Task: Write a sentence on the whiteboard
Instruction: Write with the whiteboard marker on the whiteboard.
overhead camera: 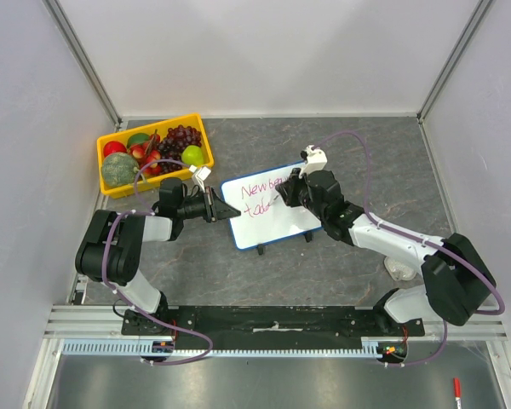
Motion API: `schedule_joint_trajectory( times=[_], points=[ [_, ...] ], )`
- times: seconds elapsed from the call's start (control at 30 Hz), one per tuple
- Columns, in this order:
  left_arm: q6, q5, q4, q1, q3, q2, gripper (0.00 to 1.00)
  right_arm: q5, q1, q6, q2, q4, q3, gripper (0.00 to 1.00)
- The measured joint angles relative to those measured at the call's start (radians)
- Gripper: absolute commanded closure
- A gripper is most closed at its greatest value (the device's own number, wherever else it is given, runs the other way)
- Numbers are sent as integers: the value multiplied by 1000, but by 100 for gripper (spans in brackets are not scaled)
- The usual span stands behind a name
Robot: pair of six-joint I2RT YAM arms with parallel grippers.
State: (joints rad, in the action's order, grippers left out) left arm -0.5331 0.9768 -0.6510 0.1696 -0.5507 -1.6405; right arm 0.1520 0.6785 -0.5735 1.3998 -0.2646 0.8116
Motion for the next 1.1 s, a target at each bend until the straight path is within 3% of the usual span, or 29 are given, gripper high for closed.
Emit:
schedule_joint_trajectory(
  times=[0.67, 1.1],
  points=[
    [0, -2, 3, 0, 0, 0, 98, -12, 0, 2, -33, 21, -37, 100],
    [1, -1, 3, 0, 0, 2, 98, 3, -5, 9, -41, 45, 22, 100]
  ],
)
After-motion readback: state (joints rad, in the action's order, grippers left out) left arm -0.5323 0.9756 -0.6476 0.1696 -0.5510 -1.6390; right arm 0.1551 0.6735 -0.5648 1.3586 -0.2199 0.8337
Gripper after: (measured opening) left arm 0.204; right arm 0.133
